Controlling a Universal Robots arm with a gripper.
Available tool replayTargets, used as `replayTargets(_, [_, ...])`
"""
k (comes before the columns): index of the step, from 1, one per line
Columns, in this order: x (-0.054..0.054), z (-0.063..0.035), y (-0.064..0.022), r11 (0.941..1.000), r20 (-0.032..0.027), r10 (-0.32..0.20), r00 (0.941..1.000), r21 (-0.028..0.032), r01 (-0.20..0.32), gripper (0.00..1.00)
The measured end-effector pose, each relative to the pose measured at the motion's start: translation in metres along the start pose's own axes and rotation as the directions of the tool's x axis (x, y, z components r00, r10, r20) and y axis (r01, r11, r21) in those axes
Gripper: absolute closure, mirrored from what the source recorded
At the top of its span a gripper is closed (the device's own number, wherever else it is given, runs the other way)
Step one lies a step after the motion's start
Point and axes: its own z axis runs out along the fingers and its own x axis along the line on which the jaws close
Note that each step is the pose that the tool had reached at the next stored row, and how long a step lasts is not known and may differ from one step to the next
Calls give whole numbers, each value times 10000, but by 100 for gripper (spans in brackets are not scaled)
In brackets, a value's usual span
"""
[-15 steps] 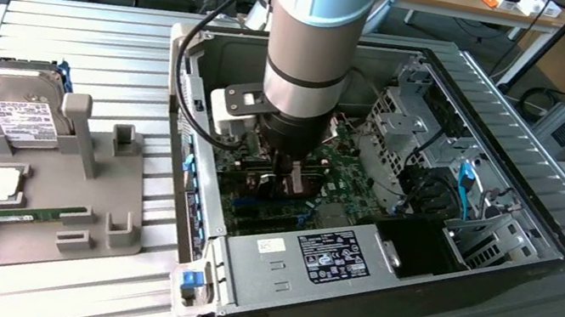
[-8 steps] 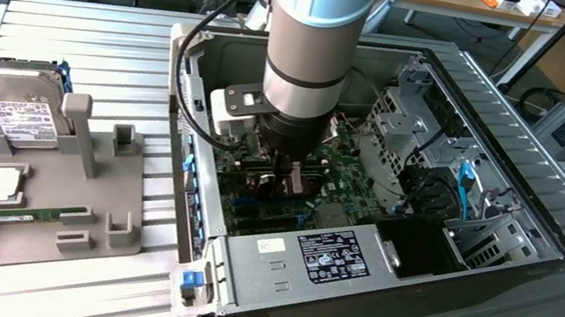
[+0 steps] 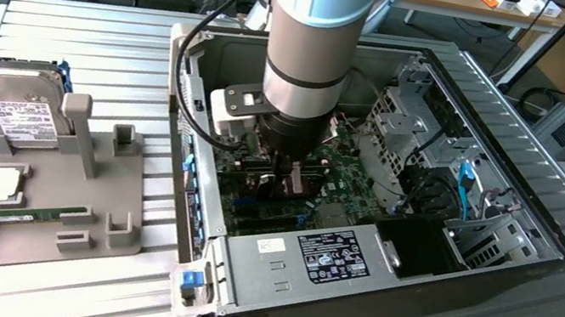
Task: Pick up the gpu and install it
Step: 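Insert the gpu into the slot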
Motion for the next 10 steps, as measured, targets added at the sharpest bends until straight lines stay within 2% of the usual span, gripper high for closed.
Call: replayTargets(10, [0,-7,-1,10000,23,3,10000,0,-3,73])
